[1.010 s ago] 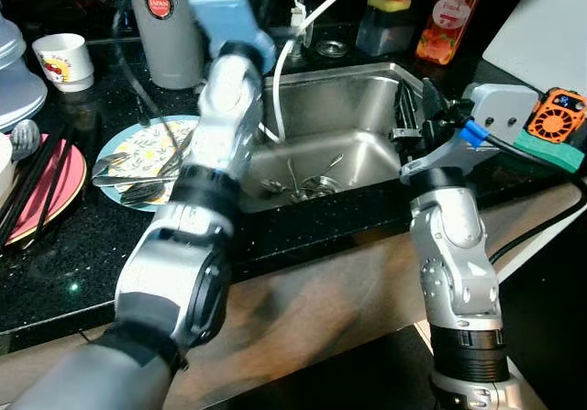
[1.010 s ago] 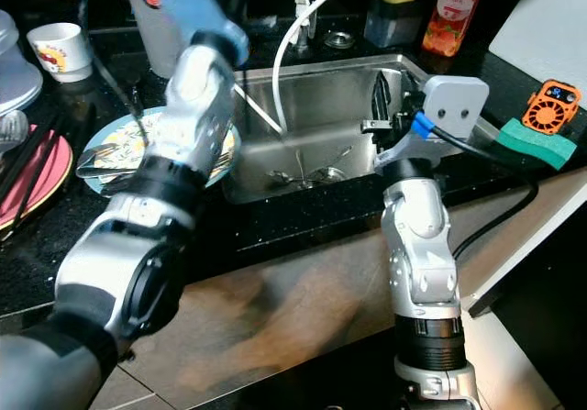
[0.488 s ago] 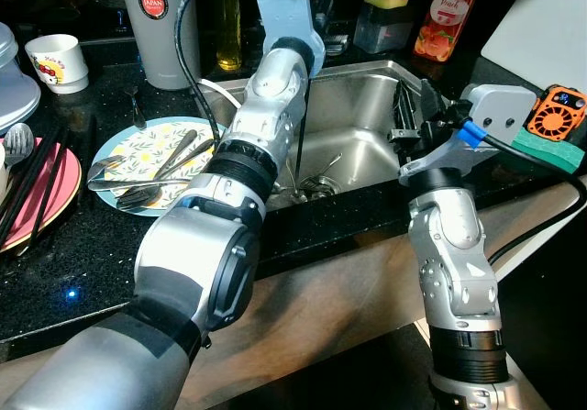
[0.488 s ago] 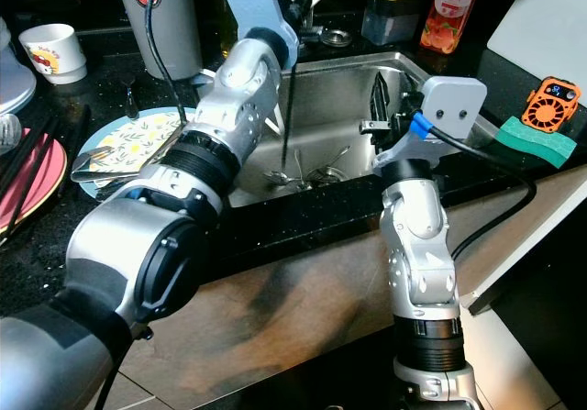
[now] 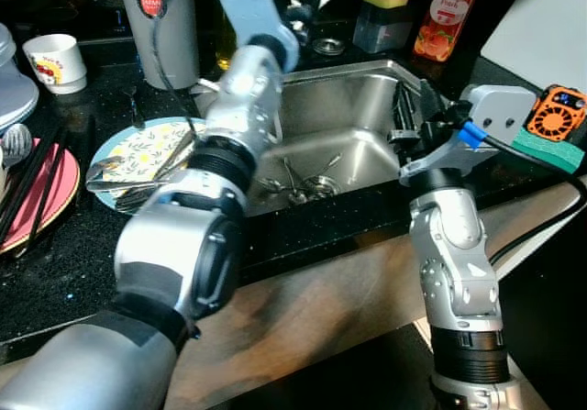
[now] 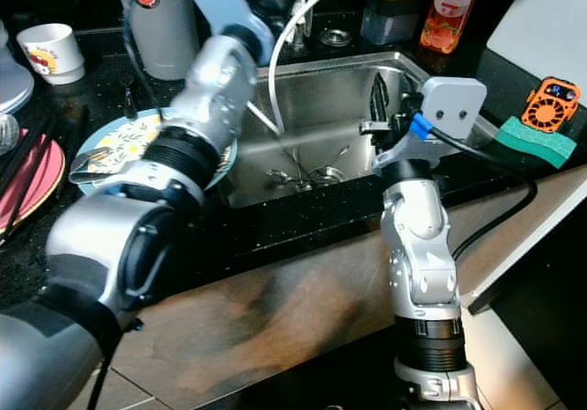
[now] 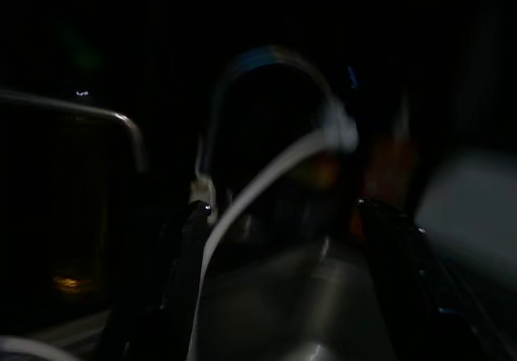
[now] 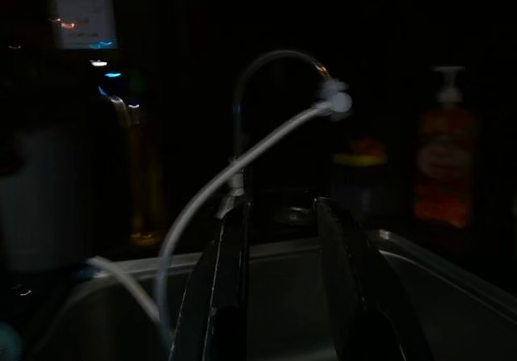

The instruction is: Kitchen organization

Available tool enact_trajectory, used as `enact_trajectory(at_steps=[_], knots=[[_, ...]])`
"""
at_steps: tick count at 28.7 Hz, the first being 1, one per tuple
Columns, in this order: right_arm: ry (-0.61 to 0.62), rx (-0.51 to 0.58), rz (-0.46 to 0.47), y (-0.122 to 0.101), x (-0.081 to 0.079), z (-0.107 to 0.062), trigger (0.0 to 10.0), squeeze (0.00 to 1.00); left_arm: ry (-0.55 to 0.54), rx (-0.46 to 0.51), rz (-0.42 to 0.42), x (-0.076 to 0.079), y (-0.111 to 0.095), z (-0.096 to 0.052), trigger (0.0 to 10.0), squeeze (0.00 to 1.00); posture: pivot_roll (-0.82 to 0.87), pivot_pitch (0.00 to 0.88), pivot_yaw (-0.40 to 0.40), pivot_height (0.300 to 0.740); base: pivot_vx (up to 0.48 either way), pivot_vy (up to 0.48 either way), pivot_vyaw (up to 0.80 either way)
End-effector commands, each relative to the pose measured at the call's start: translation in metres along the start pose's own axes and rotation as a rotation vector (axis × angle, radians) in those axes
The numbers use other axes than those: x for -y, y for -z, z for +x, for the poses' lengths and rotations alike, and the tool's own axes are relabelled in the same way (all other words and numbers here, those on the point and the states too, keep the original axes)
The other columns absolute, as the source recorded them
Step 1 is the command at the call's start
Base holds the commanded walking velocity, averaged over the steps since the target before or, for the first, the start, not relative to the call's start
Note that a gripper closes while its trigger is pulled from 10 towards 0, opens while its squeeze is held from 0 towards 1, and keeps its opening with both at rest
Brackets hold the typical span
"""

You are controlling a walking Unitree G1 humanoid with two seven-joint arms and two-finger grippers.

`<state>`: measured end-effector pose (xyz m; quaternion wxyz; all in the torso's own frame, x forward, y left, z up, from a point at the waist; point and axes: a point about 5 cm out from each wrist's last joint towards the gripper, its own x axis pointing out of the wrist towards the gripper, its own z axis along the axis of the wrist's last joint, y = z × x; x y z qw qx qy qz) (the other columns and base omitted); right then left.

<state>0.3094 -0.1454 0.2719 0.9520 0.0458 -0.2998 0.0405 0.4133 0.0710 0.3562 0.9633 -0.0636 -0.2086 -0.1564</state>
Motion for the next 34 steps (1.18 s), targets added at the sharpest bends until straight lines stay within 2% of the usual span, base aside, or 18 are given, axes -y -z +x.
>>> enact_trajectory(at_steps=[1, 2, 3, 4, 7, 8, 9, 11, 12, 14, 17, 19, 24, 27, 29, 30, 33, 34], knots=[[0.012, 0.006, -0.001, -0.003, 0.003, -0.002, 10.0, 0.00, 0.009, -0.060, 0.036, -0.003, 0.009, -0.003, 10.0, 0.00, 0.05, 0.062, -0.030, 0.740, 0.000, 0.000, 0.00], [0.011, 0.004, 0.001, -0.002, 0.003, -0.003, 10.0, 0.00, 0.015, -0.128, 0.097, -0.022, 0.016, -0.010, 10.0, 0.00, 0.05, 0.065, -0.029, 0.740, 0.000, 0.000, 0.00], [0.011, 0.004, 0.001, -0.002, 0.003, -0.003, 10.0, 0.00, 0.015, -0.128, 0.097, -0.022, 0.016, -0.010, 10.0, 0.00, 0.05, 0.065, -0.029, 0.740, 0.000, 0.000, 0.00], [0.011, 0.002, 0.002, -0.002, 0.003, -0.003, 10.0, 0.00, 0.040, -0.175, 0.164, -0.044, 0.018, -0.022, 10.0, 0.00, 0.05, 0.066, -0.034, 0.740, 0.000, 0.000, 0.00], [0.011, 0.002, 0.002, -0.002, 0.003, -0.003, 10.0, 0.00, 0.040, -0.175, 0.164, -0.044, 0.018, -0.022, 10.0, 0.00, 0.05, 0.066, -0.034, 0.740, 0.000, 0.000, 0.00], [0.010, 0.000, 0.003, -0.002, 0.003, -0.003, 10.0, 0.00, 0.102, -0.182, 0.271, -0.067, 0.013, -0.038, 10.0, 0.00, 0.06, 0.070, -0.038, 0.740, 0.000, 0.000, 0.00], [0.010, 0.000, 0.003, -0.002, 0.003, -0.003, 10.0, 0.00, 0.102, -0.182, 0.271, -0.067, 0.013, -0.038, 10.0, 0.00, 0.06, 0.070, -0.038, 0.740, 0.000, 0.000, 0.00], [0.003, -0.008, 0.005, 0.000, 0.003, -0.002, 10.0, 0.00, 0.265, -0.222, 0.544, -0.101, -0.003, -0.078, 10.0, 0.00, 0.09, 0.080, -0.048, 0.740, 0.000, 0.000, 0.00], [0.003, -0.008, 0.005, 0.000, 0.003, -0.002, 10.0, 0.00, 0.265, -0.222, 0.544, -0.101, -0.003, -0.078, 10.0, 0.00, 0.09, 0.080, -0.048, 0.740, 0.000, 0.000, 0.00], [-0.004, -0.010, 0.010, 0.001, 0.002, -0.001, 10.0, 0.00, 0.343, -0.295, 0.657, -0.116, -0.009, -0.097, 10.0, 0.00, 0.09, 0.082, -0.045, 0.740, 0.000, 0.000, 0.00], [-0.009, -0.010, 0.014, 0.002, 0.000, 0.000, 10.0, 0.00, 0.342, -0.359, 0.656, -0.128, -0.011, -0.106, 10.0, 0.00, 0.09, 0.079, -0.038, 0.740, 0.000, 0.000, 0.00], [-0.009, -0.010, 0.014, 0.002, 0.000, 0.000, 10.0, 0.00, 0.342, -0.359, 0.656, -0.128, -0.011, -0.106, 10.0, 0.00, 0.09, 0.079, -0.038, 0.740, 0.000, 0.000, 0.00], [0.004, -0.016, 0.010, 0.004, 0.002, -0.003, 10.0, 0.00, 0.437, -0.486, 0.639, -0.146, -0.010, -0.130, 10.0, 0.00, 0.09, 0.077, -0.026, 0.740, 0.000, 0.000, 0.00], [0.005, -0.018, 0.010, 0.004, 0.002, -0.004, 10.0, 0.00, 0.437, -0.508, 0.638, -0.150, -0.008, -0.132, 10.0, 0.00, 0.09, 0.077, -0.026, 0.740, 0.000, 0.000, 0.00], [0.006, -0.019, 0.010, 0.004, 0.002, -0.004, 10.0, 0.00, 0.440, -0.543, 0.607, -0.153, -0.003, -0.137, 10.0, 0.00, 0.09, 0.077, -0.025, 0.740, 0.000, 0.000, 0.00], [0.007, -0.019, 0.011, 0.004, 0.002, -0.004, 10.0, 0.00, 0.450, -0.600, 0.571, -0.153, 0.006, -0.145, 10.0, 0.00, 0.09, 0.077, -0.025, 0.740, 0.000, 0.000, 0.00], [0.008, -0.017, 0.014, 0.004, 0.002, -0.004, 10.0, 0.00, 0.498, -0.690, 0.441, -0.140, 0.028, -0.159, 10.0, 0.00, 0.09, 0.077, -0.025, 0.740, 0.000, 0.000, 0.00], [0.008, -0.017, 0.014, 0.004, 0.002, -0.004, 10.0, 0.00, 0.498, -0.690, 0.441, -0.140, 0.028, -0.159, 10.0, 0.00, 0.09, 0.077, -0.025, 0.740, 0.000, 0.000, 0.00]])
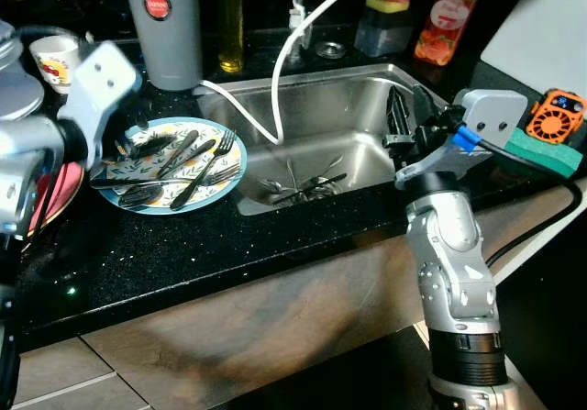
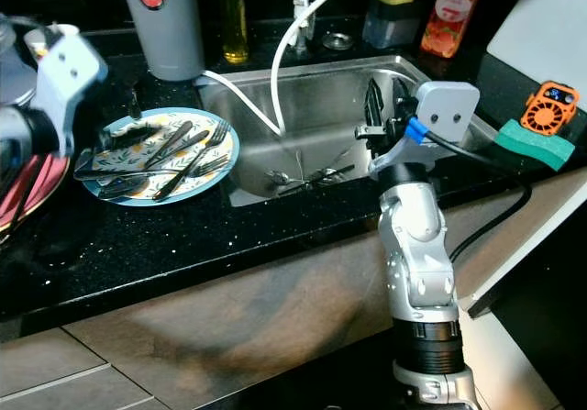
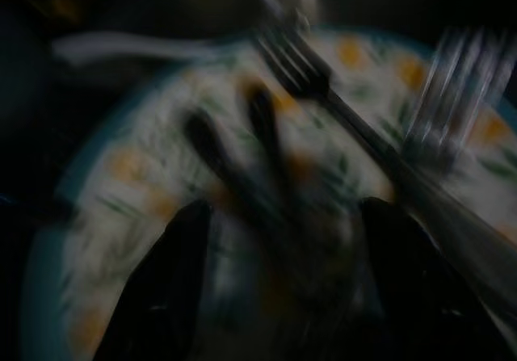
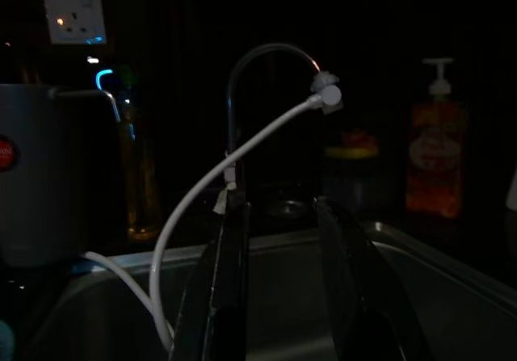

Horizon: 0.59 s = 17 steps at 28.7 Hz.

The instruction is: Kitchen organization

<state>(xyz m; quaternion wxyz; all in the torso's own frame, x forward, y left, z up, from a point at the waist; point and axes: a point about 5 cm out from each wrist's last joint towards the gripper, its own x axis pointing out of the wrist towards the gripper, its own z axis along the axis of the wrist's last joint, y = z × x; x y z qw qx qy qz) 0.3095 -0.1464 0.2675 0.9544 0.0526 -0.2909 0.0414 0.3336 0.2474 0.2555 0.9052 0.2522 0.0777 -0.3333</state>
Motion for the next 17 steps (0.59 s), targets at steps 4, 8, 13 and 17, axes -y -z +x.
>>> enact_trajectory(at_steps=[4, 8, 13, 17], knots=[[0.006, 0.000, -0.002, 0.001, 0.001, -0.002, 10.0, 0.00, 0.094, -0.040, -0.022, 0.020, 0.004, 0.008, 10.0, 0.00, 0.09, 0.077, -0.025, 0.740, 0.000, 0.000, 0.00], [0.009, 0.001, -0.003, 0.000, 0.001, -0.002, 10.0, 0.00, 0.102, -0.112, 0.002, 0.029, 0.018, 0.013, 10.0, 0.00, 0.09, 0.083, -0.024, 0.740, 0.000, 0.000, 0.00], [0.008, 0.000, -0.002, 0.000, 0.000, -0.002, 10.0, 0.00, 0.027, -0.237, 0.019, 0.028, 0.034, 0.017, 7.8, 0.00, 0.09, 0.083, -0.024, 0.740, 0.000, 0.000, 0.00], [0.010, 0.001, -0.003, -0.001, 0.001, -0.002, 10.0, 0.00, -0.008, -0.247, -0.016, 0.027, 0.032, 0.017, 0.0, 0.00, 0.08, 0.084, -0.025, 0.740, 0.000, 0.000, 0.00]])
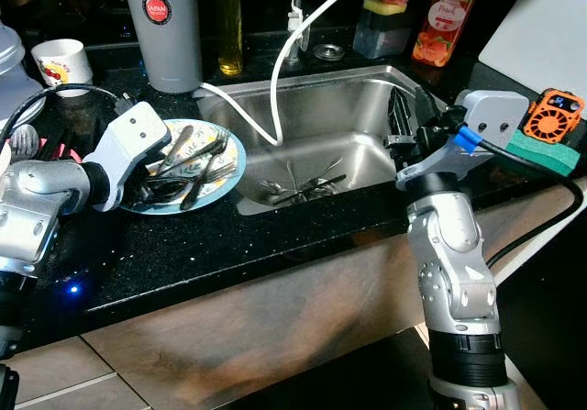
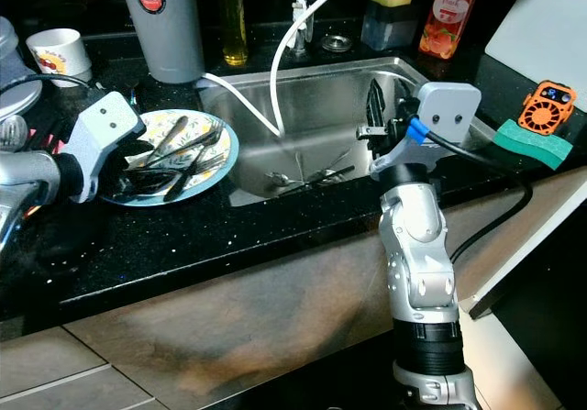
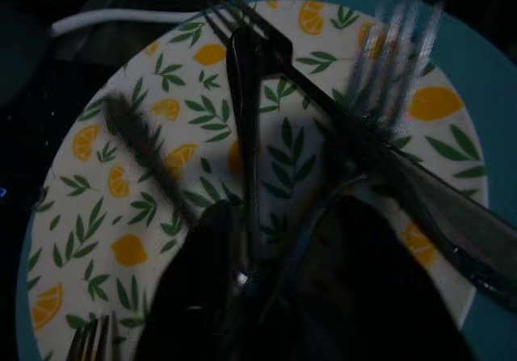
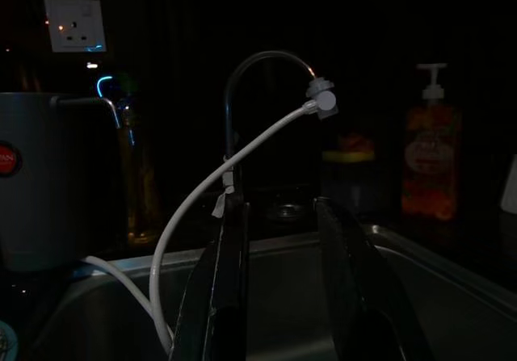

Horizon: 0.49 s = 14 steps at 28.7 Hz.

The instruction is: Kitchen organization

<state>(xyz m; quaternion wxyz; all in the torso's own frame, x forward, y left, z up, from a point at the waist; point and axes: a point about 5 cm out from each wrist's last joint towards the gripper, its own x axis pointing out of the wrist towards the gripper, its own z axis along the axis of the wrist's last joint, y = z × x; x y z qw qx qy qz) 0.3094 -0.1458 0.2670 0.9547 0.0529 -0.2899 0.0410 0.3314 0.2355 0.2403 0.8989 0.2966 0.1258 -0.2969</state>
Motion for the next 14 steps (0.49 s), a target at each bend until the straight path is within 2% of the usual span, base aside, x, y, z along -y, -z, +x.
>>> enact_trajectory(at_steps=[1, 7, 9, 12, 13, 14], knots=[[0.009, 0.002, -0.004, -0.001, 0.001, -0.001, 10.0, 0.00, 0.037, -0.094, -0.066, 0.012, 0.021, 0.011, 0.0, 0.00, 0.08, 0.084, -0.025, 0.740, 0.000, 0.000, 0.00], [0.008, 0.003, -0.003, -0.001, 0.001, -0.001, 10.0, 0.00, -0.040, 0.009, -0.135, 0.000, 0.002, 0.014, 0.0, 0.00, 0.08, 0.085, -0.026, 0.740, 0.000, 0.000, 0.00], [0.009, 0.005, -0.003, -0.002, 0.002, -0.001, 10.0, 0.00, -0.093, 0.075, -0.216, -0.005, -0.008, 0.017, 0.0, 0.00, 0.08, 0.084, -0.026, 0.740, 0.000, 0.000, 0.00], [0.012, 0.006, -0.004, -0.002, 0.002, -0.002, 10.0, 0.00, -0.171, 0.180, -0.275, -0.013, -0.022, 0.015, 0.0, 0.00, 0.07, 0.087, -0.025, 0.740, 0.000, 0.000, 0.00], [0.012, 0.006, -0.004, -0.002, 0.002, -0.002, 10.0, 0.00, -0.171, 0.180, -0.275, -0.013, -0.022, 0.015, 0.0, 0.00, 0.07, 0.087, -0.025, 0.740, 0.000, 0.000, 0.00], [0.012, 0.004, -0.005, -0.002, 0.003, -0.002, 10.0, 0.00, -0.193, 0.255, -0.287, -0.017, -0.032, 0.011, 0.0, 0.00, 0.07, 0.087, -0.025, 0.740, 0.000, 0.000, 0.00]])
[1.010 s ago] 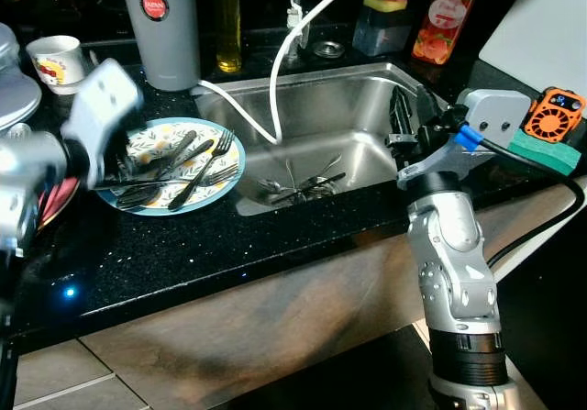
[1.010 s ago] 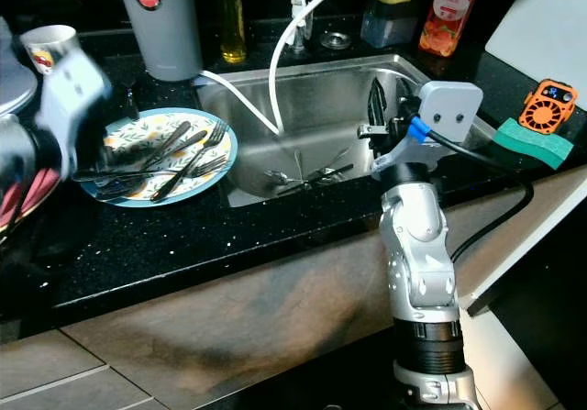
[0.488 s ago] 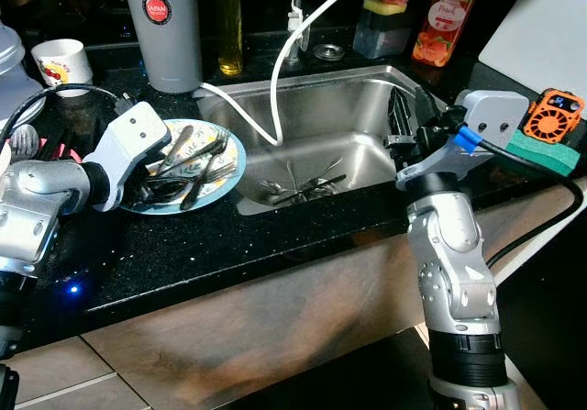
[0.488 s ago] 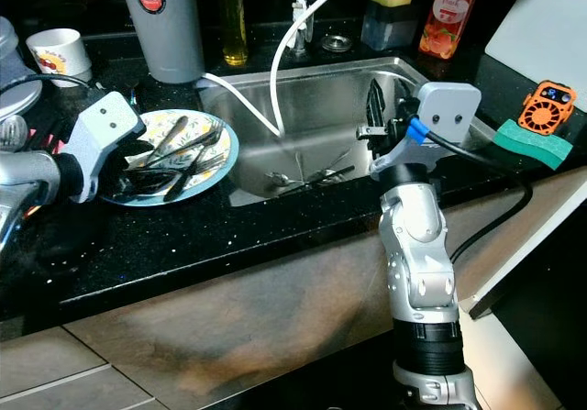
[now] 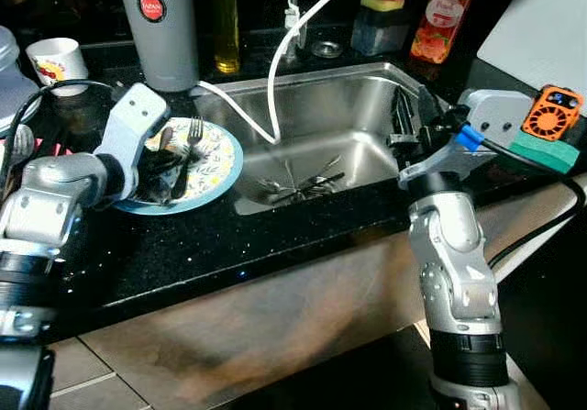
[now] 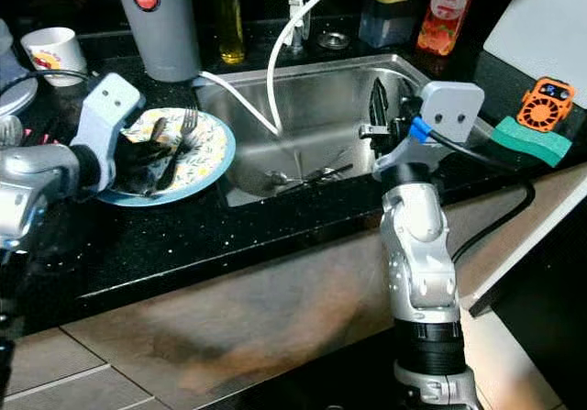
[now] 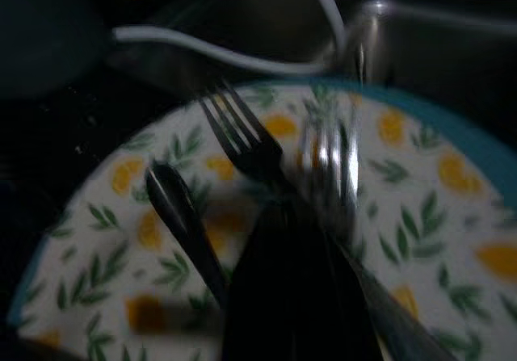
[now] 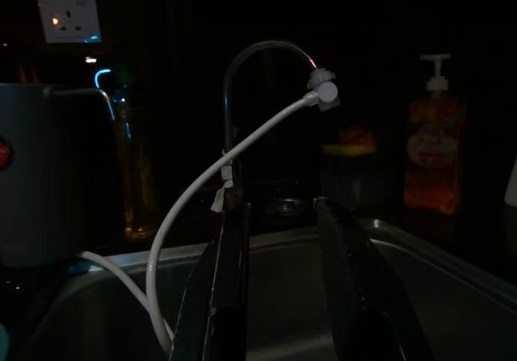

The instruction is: Kitchen organization

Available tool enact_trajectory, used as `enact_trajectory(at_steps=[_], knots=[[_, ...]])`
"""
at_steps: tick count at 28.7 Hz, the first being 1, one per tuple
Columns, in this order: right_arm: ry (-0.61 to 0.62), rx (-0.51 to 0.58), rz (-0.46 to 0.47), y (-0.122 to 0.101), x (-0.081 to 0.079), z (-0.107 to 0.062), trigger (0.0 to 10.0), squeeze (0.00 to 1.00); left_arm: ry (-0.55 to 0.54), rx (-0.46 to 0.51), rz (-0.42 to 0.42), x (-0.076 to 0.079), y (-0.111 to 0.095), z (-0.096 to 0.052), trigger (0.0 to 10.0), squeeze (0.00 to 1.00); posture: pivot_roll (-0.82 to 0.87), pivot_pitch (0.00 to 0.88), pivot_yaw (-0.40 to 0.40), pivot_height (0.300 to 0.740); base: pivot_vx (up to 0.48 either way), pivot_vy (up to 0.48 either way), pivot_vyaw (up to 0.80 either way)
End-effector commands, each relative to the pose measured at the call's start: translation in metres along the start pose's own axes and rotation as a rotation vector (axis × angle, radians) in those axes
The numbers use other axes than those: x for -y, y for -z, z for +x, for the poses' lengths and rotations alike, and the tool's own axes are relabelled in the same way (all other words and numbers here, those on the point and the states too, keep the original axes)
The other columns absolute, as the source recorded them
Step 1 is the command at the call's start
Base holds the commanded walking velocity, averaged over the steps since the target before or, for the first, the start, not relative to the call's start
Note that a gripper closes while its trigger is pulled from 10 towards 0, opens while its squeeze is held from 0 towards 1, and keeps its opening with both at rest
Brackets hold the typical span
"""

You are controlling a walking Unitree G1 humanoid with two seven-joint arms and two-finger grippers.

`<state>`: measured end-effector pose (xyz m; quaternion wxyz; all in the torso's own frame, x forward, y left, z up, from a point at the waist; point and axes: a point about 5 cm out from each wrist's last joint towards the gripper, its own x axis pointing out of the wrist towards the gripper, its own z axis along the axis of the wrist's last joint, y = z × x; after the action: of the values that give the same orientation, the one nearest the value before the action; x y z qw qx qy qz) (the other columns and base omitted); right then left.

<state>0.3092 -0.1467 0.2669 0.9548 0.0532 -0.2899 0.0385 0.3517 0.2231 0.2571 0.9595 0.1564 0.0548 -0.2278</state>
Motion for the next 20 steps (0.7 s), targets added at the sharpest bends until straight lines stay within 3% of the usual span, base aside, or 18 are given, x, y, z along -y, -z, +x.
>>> enact_trajectory(at_steps=[1, 5, 9, 14, 16, 19, 20], knots=[[0.008, 0.003, -0.004, -0.002, 0.002, -0.003, 10.0, 0.00, -0.034, 0.119, -0.054, -0.005, -0.021, -0.002, 10.0, 0.00, 0.07, 0.090, -0.027, 0.740, 0.000, 0.000, 0.00], [0.008, 0.002, -0.004, -0.002, 0.002, -0.003, 10.0, 0.00, -0.059, 0.170, -0.074, -0.007, -0.029, -0.004, 10.0, 0.00, 0.07, 0.090, -0.027, 0.740, 0.000, 0.000, 0.00], [0.005, 0.003, -0.004, -0.002, 0.002, -0.002, 10.0, 0.00, -0.134, 0.427, -0.143, -0.019, -0.074, -0.015, 10.0, 0.00, 0.07, 0.089, -0.029, 0.740, 0.000, 0.000, 0.00], [0.004, 0.004, -0.003, -0.002, 0.002, -0.001, 10.0, 0.00, -0.145, 0.524, -0.191, -0.019, -0.094, -0.017, 10.0, 0.00, 0.07, 0.082, -0.028, 0.740, 0.000, 0.000, 0.00], [0.003, 0.004, -0.002, -0.001, 0.002, -0.001, 10.0, 0.00, -0.113, 0.546, -0.224, -0.013, -0.096, -0.010, 10.0, 0.00, 0.07, 0.080, -0.030, 0.740, 0.000, 0.000, 0.00], [0.000, 0.005, -0.004, -0.001, 0.002, 0.000, 10.0, 0.00, -0.094, 0.507, -0.259, 0.004, -0.093, 0.017, 10.0, 0.00, 0.07, 0.073, -0.036, 0.740, 0.000, 0.000, 0.00], [0.000, 0.005, -0.004, -0.001, 0.002, 0.000, 10.0, 0.00, -0.094, 0.507, -0.259, 0.004, -0.093, 0.017, 10.0, 0.00, 0.07, 0.073, -0.036, 0.740, 0.000, 0.000, 0.00]])
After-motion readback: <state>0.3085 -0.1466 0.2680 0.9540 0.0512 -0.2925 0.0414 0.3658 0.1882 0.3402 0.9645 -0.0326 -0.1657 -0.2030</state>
